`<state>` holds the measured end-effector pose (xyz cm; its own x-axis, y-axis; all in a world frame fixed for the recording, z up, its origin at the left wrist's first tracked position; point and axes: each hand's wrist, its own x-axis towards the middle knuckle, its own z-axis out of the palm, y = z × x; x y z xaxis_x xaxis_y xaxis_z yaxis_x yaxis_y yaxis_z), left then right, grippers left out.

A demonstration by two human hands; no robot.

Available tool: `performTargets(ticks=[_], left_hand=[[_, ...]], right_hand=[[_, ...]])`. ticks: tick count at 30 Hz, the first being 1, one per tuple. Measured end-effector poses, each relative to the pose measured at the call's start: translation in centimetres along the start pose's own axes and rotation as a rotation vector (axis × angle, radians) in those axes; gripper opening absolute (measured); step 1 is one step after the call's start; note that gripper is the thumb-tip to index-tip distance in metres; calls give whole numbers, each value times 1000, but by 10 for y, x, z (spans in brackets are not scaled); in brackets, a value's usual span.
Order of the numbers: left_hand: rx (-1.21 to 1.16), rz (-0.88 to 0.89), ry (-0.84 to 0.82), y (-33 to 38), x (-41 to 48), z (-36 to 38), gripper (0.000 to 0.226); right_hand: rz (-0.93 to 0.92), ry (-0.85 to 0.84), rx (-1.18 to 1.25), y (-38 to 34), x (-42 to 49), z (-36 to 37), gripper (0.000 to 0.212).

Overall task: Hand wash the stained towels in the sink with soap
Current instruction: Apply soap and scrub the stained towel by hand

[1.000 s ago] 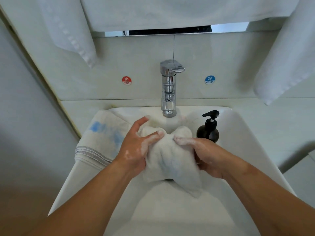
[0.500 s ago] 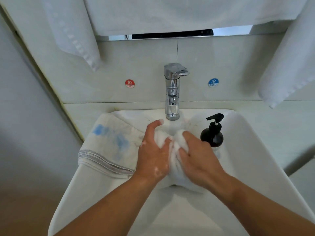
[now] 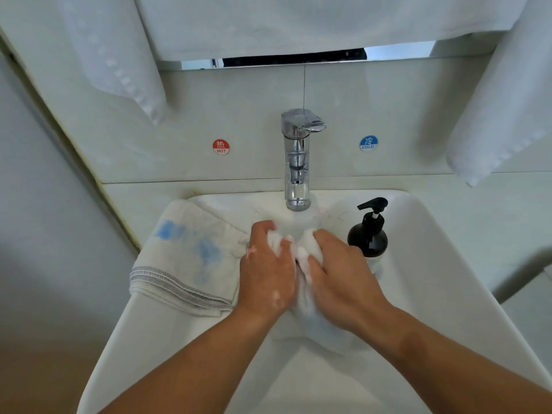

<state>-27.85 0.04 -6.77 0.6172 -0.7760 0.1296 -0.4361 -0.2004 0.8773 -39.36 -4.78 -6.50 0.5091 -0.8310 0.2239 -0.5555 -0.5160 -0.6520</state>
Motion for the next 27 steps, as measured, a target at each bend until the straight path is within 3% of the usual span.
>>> performTargets(ticks=[4,7,10,13,15,18,20,23,27], left_hand=[[14,138,-136,0,-13,-3,18],[-113,185,-99,5,-12,-2,20],[-79,28,16,2,8,-1,20],[107,-70,-66,-7,11,-6,16],[127,28,-129,-7,1,-8,15],[-53,178,-120,2,-10,-7,23],[-156,157,-24,6,-6,-4,22],[-123,33,84,1,7,-3,11],[60,22,-43,-9,3,-5,13]], right_hand=[[108,169,82,2,20,-4,18],[247,84,24,15,24,-11,15],[123,-77,-57,10,10,-5,10],[-43,-22,-8,-4,5,3,9],[-4,83,53,-4,13,1,1],[150,148,80,6,24,-7,9],[189,85,17,8,20,-8,12],[72,-2,20,-1,5,2,14],[13,130,133,-9,9,2,5]])
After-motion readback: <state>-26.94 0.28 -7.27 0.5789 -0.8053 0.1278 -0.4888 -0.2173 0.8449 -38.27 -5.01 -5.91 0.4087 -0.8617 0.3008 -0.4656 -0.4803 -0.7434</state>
